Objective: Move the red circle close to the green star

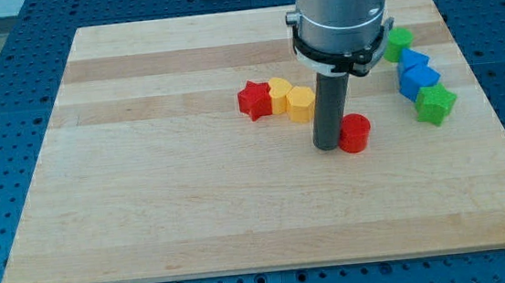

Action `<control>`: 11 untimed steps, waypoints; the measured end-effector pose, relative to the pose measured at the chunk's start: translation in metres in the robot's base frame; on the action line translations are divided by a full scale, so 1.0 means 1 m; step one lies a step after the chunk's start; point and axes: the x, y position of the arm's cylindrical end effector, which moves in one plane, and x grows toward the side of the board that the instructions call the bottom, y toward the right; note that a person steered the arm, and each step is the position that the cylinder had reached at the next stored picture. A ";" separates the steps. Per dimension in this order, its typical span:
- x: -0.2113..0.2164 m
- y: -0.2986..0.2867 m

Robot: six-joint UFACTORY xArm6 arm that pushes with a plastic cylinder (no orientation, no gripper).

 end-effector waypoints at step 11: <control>0.057 0.076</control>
